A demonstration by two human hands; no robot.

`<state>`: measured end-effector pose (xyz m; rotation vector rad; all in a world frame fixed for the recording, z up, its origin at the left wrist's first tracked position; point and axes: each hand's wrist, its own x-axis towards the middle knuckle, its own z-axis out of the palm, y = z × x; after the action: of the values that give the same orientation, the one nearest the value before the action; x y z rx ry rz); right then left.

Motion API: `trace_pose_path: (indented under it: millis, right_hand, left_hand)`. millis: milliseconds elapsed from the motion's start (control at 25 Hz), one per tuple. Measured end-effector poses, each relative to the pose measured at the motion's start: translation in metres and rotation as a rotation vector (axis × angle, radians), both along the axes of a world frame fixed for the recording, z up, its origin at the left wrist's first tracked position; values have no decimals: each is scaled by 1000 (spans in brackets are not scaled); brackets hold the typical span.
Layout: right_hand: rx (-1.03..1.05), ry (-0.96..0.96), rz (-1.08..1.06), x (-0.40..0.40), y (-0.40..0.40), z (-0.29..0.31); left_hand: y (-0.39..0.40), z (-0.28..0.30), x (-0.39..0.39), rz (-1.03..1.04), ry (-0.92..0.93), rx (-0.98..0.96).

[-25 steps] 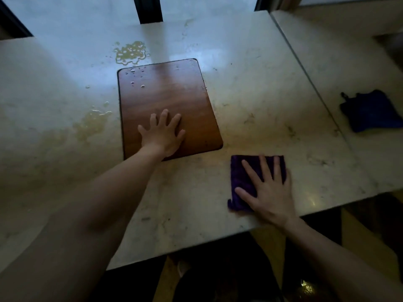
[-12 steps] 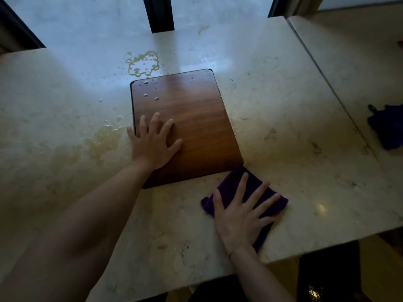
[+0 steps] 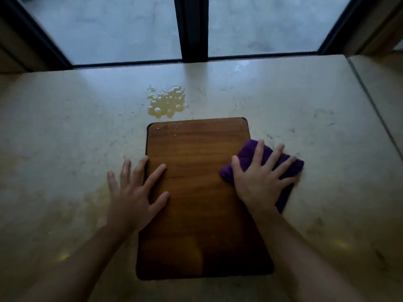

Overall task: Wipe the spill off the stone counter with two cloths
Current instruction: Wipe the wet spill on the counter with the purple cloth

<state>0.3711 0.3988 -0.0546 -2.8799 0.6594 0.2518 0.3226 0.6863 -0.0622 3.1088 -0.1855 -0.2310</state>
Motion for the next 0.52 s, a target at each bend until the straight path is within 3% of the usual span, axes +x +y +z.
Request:
trace_pose_path:
  millis: [320, 520]
  right_hand:
    - [-3, -44, 156, 278, 0, -2]
    - [10, -22, 589, 318, 4, 0]
  left_hand:
    - [2, -1, -3, -40, -42, -22]
    - [2, -2, -4, -24, -48, -1]
